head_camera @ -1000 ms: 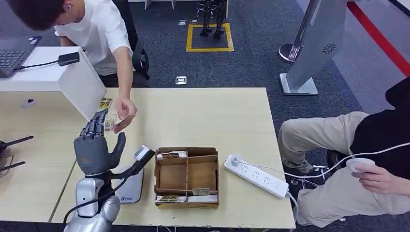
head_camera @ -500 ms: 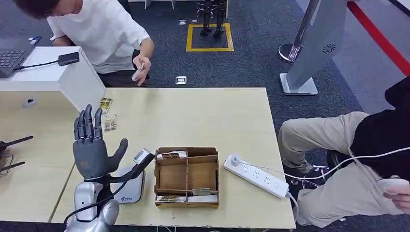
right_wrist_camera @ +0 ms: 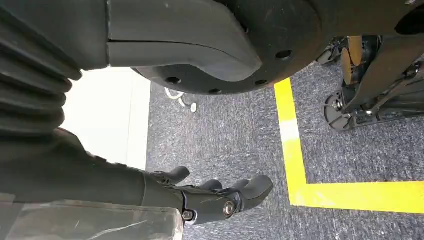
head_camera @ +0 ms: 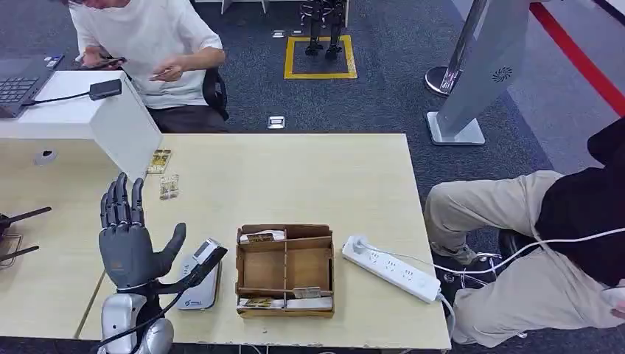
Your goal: Pass the card to the sensor for recognition and then transmit it.
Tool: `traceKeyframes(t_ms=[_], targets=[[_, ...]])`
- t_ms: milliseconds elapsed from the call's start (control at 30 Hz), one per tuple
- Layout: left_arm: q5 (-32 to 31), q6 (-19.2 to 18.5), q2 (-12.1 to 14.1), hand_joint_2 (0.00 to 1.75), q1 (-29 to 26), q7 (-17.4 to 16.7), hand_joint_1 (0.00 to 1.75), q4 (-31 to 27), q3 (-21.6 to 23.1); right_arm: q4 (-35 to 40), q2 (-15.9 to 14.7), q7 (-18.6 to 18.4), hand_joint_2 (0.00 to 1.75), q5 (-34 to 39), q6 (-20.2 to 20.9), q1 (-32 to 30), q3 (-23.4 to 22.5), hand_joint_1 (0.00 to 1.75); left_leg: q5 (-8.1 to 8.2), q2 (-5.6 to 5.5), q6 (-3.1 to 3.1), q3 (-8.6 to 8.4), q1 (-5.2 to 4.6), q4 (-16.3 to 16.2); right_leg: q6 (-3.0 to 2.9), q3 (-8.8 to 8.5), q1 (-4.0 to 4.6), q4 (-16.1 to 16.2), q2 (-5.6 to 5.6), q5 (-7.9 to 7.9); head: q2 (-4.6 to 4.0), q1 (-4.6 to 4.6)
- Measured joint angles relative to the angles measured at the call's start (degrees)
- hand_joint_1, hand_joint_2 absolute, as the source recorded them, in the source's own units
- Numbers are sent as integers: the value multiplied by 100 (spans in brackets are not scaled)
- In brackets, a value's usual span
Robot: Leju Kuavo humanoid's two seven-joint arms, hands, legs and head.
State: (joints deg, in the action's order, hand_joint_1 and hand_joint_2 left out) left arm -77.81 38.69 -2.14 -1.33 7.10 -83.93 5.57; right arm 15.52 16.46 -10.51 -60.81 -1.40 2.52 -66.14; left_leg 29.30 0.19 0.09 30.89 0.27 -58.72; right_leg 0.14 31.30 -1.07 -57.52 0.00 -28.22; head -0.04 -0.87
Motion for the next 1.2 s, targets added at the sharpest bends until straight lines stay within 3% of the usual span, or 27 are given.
traceKeyframes(t_ms=[33,67,200,233,333,733,1033,1200], targets=[[0,0,0,175,0,0,0,0,0,0,0,0,175,0,0,0,0,0,0,0,0,0,0,0,0,0,0,0,0,0,0,0],[-2,0,0,0,-9,0,0,-10,-2,0,0,0,175,4,-2,0,-2,0,0,0,0,0,0,0,0,0,0,0,0,0,0,0],[-48,2,4,0,-160,-9,0,-151,-7,0,0,20,175,31,-11,-3,-22,0,0,0,0,0,0,0,0,1,0,0,0,0,0,0],[-81,2,11,175,-279,-42,0,-277,-20,-2,0,37,175,57,-17,-6,-53,0,0,-2,0,1,0,0,0,0,0,0,-3,0,0,2],[-199,2,61,175,-877,-7,0,-900,-144,-24,2,96,175,162,-63,-17,-142,0,0,-2,0,2,0,0,0,1,0,0,-3,0,0,0],[-253,2,297,175,-1440,-103,0,-1257,-129,-37,2,131,175,298,-140,-23,-236,0,1,-2,-1,2,0,0,0,1,0,0,-6,-1,0,0],[-282,2,721,175,-1703,-120,0,-1296,94,-138,2,158,175,337,-264,-16,-243,0,1,-3,-1,3,0,0,1,1,0,0,-7,-1,0,0],[-540,2,1099,175,-1723,-422,0,-1300,413,-133,2,158,175,300,-234,-16,-243,0,1,-3,-1,2,0,0,1,1,0,0,-6,-1,0,0]])
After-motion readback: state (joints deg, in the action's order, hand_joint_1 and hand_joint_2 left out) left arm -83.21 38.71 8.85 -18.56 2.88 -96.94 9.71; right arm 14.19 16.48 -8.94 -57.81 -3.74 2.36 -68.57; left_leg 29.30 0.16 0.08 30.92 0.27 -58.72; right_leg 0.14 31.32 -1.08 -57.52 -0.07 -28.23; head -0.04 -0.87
